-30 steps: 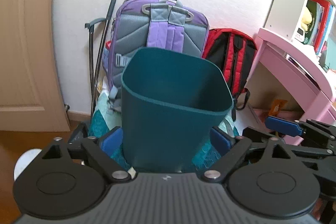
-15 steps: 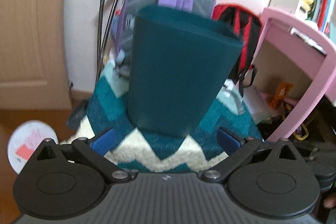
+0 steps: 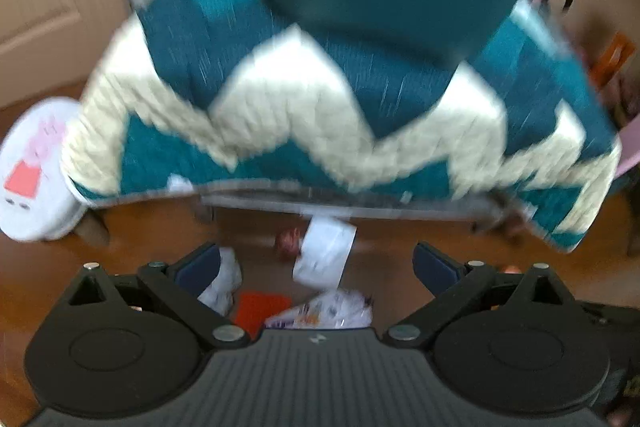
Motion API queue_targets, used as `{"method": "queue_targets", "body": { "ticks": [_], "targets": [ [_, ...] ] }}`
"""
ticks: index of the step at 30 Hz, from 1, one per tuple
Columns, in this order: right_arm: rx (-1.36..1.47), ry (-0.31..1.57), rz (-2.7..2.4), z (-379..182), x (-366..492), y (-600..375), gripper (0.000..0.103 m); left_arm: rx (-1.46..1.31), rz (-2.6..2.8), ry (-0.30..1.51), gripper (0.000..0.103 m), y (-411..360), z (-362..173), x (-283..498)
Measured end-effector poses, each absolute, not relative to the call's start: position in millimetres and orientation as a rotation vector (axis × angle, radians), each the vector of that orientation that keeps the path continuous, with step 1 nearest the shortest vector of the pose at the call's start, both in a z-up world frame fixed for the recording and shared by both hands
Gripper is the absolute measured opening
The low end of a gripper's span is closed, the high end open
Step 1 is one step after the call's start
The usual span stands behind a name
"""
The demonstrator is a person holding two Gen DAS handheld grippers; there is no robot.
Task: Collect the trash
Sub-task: 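Lower both tools back to the floor trash under the stool, then grasp the snack wrapper with the left tool while the right grasps the clear tray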
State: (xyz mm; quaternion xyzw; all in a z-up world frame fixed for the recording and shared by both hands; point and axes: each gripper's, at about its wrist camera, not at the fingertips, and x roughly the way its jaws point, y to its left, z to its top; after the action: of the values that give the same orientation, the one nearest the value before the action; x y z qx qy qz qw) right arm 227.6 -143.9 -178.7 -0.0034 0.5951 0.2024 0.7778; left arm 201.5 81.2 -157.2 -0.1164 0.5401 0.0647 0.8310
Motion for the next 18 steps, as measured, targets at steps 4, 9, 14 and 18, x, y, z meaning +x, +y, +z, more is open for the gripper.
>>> {"method": "queue_targets", "body": {
  "ticks": [4,9,14,18],
  "targets": [
    [0.018,1.423,0.335,-235,240,-154,0.055,-0.195,0.147,1.234,0.103,74,-206,215],
    [0.078,1.566,0.183,-298,255,-166,0.054,-0.170,0.118,1.363,0.102,68,-272,236],
    [0.134,1.674,0.075,-358,258,-179,0.054,-0.069,0.020,1.455,0.102,49,-329,243],
    [0.212,1.764,-0.030,-398,260,-191,0.054,-0.013,-0.069,1.527,0.102,32,-365,241]
  ]
}}
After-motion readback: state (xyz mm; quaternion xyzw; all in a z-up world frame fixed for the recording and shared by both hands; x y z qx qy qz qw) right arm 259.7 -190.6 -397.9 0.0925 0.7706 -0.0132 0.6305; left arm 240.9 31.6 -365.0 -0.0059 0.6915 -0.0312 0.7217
